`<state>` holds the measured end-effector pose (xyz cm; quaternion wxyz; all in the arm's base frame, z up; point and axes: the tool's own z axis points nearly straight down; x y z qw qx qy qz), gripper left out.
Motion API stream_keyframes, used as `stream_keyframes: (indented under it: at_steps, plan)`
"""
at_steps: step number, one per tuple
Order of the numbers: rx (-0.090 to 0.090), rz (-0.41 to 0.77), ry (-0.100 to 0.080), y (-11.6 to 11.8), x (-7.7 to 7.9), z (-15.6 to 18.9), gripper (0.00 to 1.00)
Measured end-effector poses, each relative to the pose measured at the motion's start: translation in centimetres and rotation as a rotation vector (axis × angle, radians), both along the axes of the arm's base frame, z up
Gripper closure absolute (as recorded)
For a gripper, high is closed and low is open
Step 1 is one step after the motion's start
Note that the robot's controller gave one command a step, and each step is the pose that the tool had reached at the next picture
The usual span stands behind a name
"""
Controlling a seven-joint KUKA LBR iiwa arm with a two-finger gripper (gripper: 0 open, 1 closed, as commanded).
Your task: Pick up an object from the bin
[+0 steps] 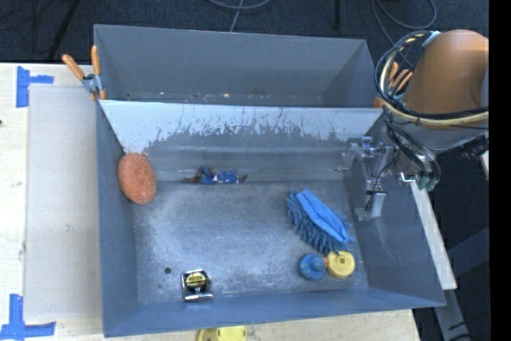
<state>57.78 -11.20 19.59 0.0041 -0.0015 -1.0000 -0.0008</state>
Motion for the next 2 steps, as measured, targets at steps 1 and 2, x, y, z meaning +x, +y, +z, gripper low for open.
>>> stream_keyframes:
  at_steps: [1,2]
  plan:
    - [-0.001,0.002,-0.008,0.0,0.1,0.5,0.00]
    - [-0.003,-0.020,-0.015,1.0,0.1,-3.9,0.00]
